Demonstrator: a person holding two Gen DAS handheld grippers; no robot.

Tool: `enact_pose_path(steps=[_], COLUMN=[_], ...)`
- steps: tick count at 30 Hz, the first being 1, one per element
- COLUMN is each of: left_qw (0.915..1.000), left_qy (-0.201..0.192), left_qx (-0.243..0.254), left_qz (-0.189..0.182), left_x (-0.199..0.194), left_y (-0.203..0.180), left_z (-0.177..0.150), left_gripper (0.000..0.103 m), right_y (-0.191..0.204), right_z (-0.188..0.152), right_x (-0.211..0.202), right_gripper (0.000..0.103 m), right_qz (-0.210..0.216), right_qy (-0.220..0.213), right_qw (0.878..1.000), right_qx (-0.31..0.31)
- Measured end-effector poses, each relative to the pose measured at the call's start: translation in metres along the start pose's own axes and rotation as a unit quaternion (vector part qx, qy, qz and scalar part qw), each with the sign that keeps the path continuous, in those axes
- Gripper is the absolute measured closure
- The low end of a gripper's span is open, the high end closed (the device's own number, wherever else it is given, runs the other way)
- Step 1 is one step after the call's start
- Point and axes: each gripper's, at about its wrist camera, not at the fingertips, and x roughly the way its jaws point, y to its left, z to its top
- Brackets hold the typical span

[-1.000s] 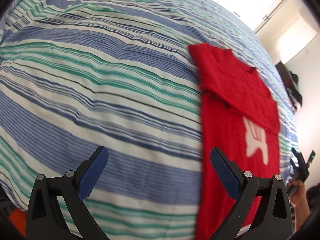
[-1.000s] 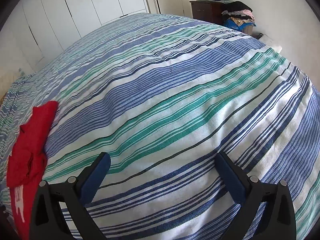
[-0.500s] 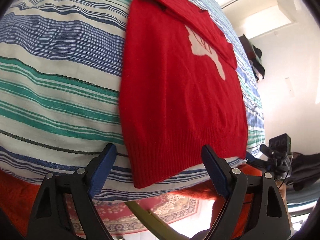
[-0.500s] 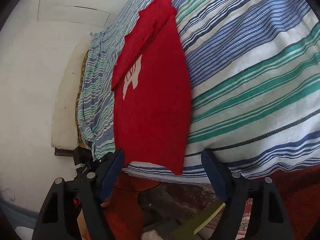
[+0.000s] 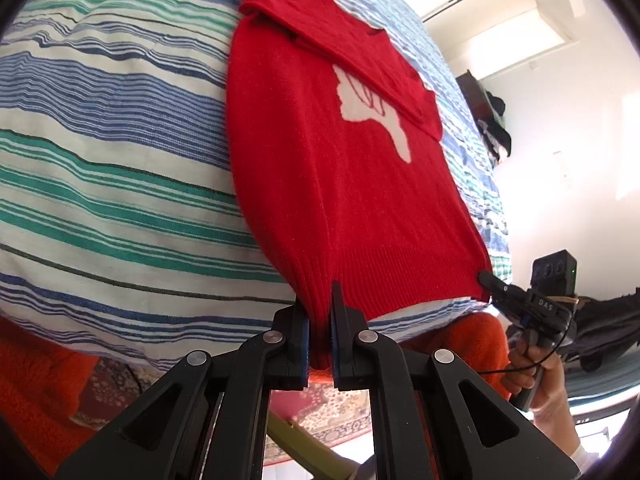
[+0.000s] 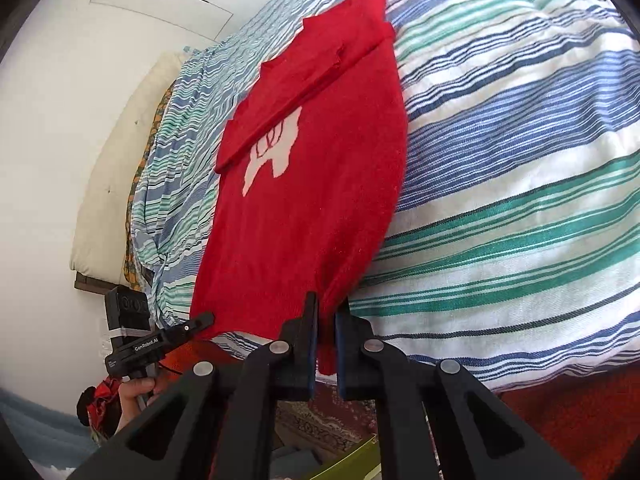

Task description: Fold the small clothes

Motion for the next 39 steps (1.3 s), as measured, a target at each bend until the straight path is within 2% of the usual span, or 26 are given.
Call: enact_pose_path(steps=[3,8,13,16,19,24,28,31,35,39], left_qw=[0.9999,0.9997,0.9989,0.9984,0.9978,0.9982,0.9969,0.9969,0.9970,0.9964], left_qy=[-0.006,0.018,0.047,0.041,0.021,-0.031,-0.045,-0.051,-0.052,-0.049], left_qx=[0.008,0.016,-0.006,-0.030,-0.038,-0.028,-0.049,-0.054,-0.057,-0.062], left_qz=[-0.006,0.003,-0.004,-0.023,-0.050,-0.043,-0.042,-0.024,0.009,0.032], left_x=[-0.014,-0.014,-0.022,-0.028,-0.029,-0.017,0.012,0.036,0.063,0.087], left_y=[-0.004,-0.009,-0.006,-0.006,-0.013,-0.027,-0.018,-0.015,-0.006,0.005], left_z=[-0.005,-0.022,-0.041,-0.029,0.005,0.098,0.174,0.225,0.276,0.311], left_gripper=[0.098,0.098,0.098,0.098,0.098,0.098,0.098,0.098,0.098,0.097], right_y=[0.005,0.007,0.003,0.001,0.003,0.016,0.035,0.044,0.047,0.038], right_z=[-0.006,-0.018,-0.041,-0.046,-0.024,0.056,0.133,0.184,0.236,0.275], right_x=[-0.018,-0.031,-0.042,-0.047,-0.044,-0.033,-0.004,0.024,0.059,0.088], right_gripper=[0.096,0.096,0.096,0.096,0.096,0.096,0.096,0.096,0.096,0.096], right_qz=[0.003,0.009,0.016,0.029,0.052,0.084,0.068,0.042,0.017,0.001], right_qy=[-0.012,-0.008,0.012,0.013,-0.007,-0.059,-0.079,-0.082,-0.080,-0.074], right_qw=[1.000,1.000,1.000,0.999,0.998,0.994,0.995,0.996,0.997,0.997], right_qx=[-0.012,-0.017,-0.003,0.010,0.021,0.029,0.006,0.000,0.002,0.013])
